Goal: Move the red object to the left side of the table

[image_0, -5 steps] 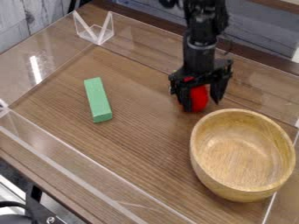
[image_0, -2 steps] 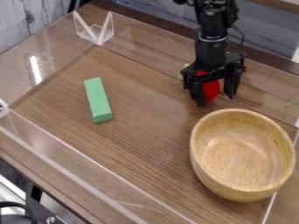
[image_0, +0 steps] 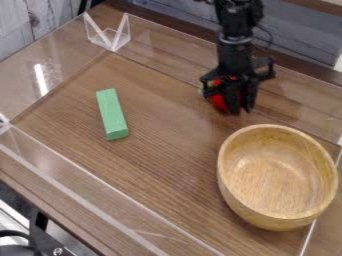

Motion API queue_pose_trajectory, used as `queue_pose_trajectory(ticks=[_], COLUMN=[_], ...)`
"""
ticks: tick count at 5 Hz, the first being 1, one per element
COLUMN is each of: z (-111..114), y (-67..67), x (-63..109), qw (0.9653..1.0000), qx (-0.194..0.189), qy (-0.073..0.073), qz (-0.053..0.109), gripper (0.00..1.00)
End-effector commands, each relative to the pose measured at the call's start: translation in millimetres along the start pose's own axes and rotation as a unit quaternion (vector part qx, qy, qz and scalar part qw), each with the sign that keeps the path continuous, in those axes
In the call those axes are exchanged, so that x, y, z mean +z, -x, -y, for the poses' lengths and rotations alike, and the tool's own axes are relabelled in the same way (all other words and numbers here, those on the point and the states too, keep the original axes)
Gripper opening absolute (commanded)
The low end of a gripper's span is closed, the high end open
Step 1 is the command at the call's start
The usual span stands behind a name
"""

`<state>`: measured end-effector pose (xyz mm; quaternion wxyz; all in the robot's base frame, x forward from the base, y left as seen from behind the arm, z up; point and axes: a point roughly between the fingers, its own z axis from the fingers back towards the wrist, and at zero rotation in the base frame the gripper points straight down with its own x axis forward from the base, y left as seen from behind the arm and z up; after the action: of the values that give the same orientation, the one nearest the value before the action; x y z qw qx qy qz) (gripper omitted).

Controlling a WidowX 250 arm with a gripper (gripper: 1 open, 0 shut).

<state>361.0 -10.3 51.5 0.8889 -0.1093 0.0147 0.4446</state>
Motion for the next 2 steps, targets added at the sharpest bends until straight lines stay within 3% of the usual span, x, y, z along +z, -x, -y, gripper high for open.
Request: queue_pose_trajectory(ticks=[1,2], z=[6.9,-9.5], y=[-7.0,-22.3], x=[64.1,96.4], qw=[0.9971,0.9944], qx=[0.003,0.031], qy=[0.060,0.080], qz=[0.047,0.062], gripper=[0.00,0.00])
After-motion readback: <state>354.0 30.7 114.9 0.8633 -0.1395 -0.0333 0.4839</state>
